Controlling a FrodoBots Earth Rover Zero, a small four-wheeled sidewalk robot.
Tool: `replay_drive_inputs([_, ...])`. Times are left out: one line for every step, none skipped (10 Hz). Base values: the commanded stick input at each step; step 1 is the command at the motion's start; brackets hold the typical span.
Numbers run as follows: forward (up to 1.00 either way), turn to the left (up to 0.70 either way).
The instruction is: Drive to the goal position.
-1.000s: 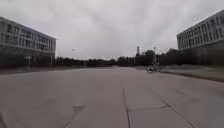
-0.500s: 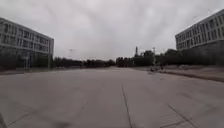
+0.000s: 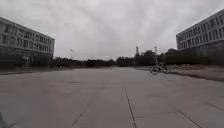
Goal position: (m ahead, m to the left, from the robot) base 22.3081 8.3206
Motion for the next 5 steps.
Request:
replay_drive_inputs([1.0, 0.0])
replay_drive_inputs([1.0, 0.0])
replay_drive_inputs([1.0, 0.0])
replay_drive_inputs([1.0, 0.0])
replay_drive_inputs([1.0, 0.0])
